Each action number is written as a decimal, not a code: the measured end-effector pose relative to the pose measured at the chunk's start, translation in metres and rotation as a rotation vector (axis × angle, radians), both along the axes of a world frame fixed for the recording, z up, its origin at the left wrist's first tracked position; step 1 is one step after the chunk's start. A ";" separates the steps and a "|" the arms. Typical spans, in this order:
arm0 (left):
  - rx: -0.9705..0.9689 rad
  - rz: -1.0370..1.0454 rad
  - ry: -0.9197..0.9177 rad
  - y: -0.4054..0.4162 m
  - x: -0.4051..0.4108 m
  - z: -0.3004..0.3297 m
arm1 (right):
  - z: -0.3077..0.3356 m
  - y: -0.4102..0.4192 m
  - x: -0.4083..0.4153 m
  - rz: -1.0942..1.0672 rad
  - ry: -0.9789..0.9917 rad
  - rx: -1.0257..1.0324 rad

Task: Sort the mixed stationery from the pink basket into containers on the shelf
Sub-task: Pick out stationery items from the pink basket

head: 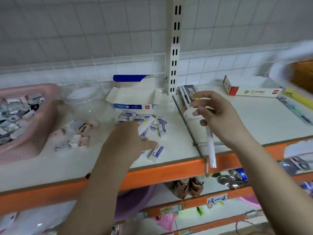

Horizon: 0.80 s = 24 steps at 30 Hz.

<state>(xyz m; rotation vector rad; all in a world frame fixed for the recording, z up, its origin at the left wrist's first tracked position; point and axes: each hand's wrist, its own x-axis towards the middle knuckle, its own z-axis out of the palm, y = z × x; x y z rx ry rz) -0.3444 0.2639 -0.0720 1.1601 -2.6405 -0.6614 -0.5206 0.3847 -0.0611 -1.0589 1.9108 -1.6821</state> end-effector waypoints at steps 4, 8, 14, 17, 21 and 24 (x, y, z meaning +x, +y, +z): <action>0.040 0.162 0.048 0.024 0.005 -0.023 | -0.013 -0.013 0.013 0.205 0.143 0.229; 0.085 0.181 0.146 0.021 0.022 -0.026 | -0.012 -0.032 0.032 0.282 0.058 0.196; 0.021 0.299 0.162 0.005 0.059 -0.031 | 0.022 -0.058 0.045 0.241 0.222 -0.069; -0.110 0.449 0.148 -0.021 0.082 -0.028 | 0.014 -0.062 0.050 0.225 0.356 -0.016; -0.062 0.457 0.338 -0.047 0.093 -0.008 | -0.029 -0.063 0.061 0.209 0.400 0.224; 0.538 0.375 0.823 -0.048 0.065 0.017 | -0.033 -0.061 0.059 0.050 0.352 0.120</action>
